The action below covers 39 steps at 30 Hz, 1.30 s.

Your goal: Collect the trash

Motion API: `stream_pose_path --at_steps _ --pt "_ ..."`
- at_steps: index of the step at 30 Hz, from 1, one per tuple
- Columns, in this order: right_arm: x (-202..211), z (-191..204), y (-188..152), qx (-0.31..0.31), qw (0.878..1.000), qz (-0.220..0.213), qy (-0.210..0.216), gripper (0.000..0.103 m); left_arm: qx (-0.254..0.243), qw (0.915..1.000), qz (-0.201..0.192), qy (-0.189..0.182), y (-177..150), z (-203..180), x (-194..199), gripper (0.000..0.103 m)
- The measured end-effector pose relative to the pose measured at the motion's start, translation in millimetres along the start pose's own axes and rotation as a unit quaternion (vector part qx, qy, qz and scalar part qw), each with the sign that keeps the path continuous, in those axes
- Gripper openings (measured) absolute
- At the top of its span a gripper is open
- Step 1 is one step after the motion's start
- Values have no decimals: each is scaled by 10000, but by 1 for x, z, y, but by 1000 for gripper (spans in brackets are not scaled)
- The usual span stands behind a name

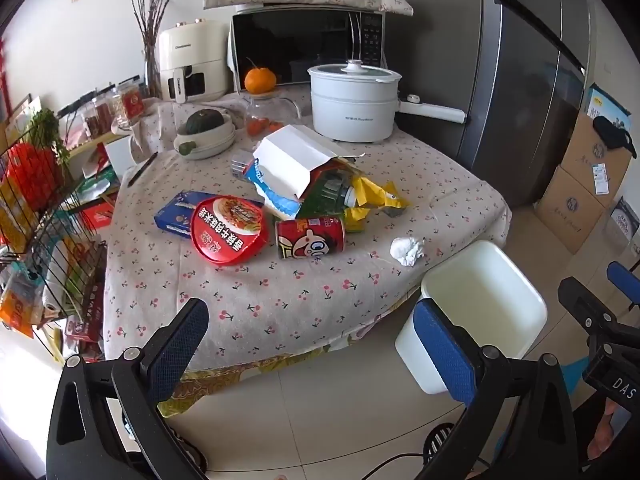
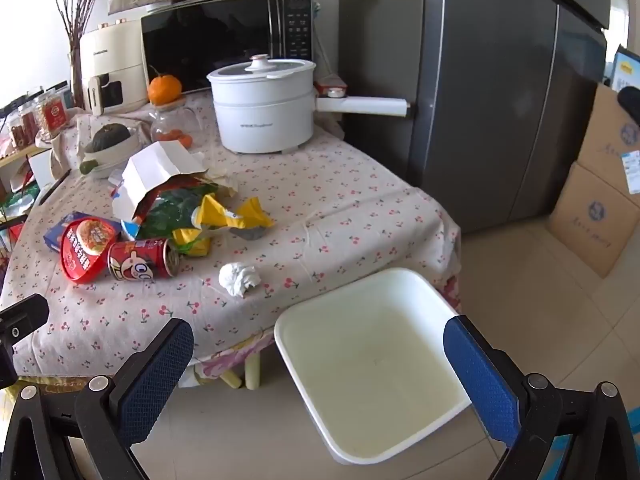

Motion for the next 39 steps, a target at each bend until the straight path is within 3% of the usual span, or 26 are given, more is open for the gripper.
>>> stream_pose_path --at_steps 8,39 --pt "11 6 5 346 9981 -393 -323 103 -288 9993 -254 39 -1 -16 8 103" --pt "9 2 3 257 9985 -354 -344 103 -131 9995 -305 -2 1 -10 12 103"
Point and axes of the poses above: each gripper's, at about its wrist camera, not at the fingertips, and x roughly against the way its jaws point, z to its left, y to its top, the point moved 5 cm from there along -x, roughly the way its jaws point, and after that the axes turned 6 degrees about z, right-handed, at the moved point
